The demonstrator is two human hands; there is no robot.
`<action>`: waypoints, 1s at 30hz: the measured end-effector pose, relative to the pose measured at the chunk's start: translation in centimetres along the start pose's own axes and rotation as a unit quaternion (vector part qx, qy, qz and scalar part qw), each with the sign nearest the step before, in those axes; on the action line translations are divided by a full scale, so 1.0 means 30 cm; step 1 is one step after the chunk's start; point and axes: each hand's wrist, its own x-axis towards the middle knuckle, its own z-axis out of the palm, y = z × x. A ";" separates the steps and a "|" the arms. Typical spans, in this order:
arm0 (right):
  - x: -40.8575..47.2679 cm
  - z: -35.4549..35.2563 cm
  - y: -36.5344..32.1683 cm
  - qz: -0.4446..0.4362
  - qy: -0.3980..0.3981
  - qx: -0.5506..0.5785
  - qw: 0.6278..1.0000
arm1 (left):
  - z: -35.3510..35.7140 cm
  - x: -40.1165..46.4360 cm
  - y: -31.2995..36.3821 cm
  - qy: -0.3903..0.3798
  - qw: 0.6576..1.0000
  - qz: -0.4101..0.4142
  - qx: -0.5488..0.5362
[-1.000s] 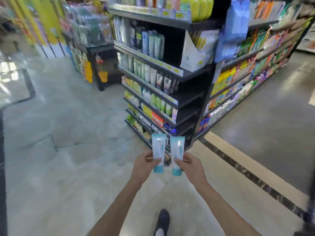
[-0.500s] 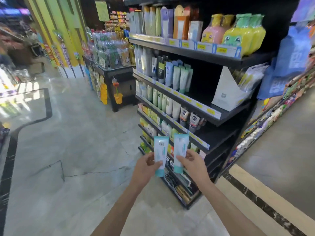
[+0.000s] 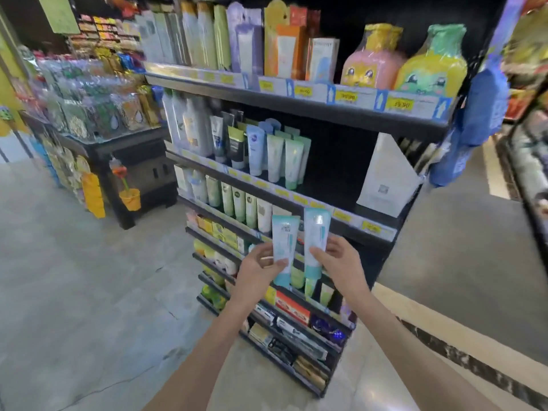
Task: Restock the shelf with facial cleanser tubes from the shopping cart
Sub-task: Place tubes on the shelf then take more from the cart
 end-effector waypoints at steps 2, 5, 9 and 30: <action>0.053 0.040 -0.023 0.002 0.037 0.002 0.999 | -0.033 0.097 0.023 -0.035 0.999 0.014 -0.002; 0.138 0.086 -0.072 0.008 0.078 0.003 0.997 | -0.083 0.227 0.075 -0.084 0.996 0.032 0.000; 0.237 0.130 -0.165 0.006 0.131 0.000 0.991 | -0.138 0.365 0.131 -0.146 0.988 0.048 -0.010; 0.739 0.194 -0.124 -0.016 0.238 -0.211 0.948 | -0.107 0.732 0.123 -0.169 0.981 0.075 -0.057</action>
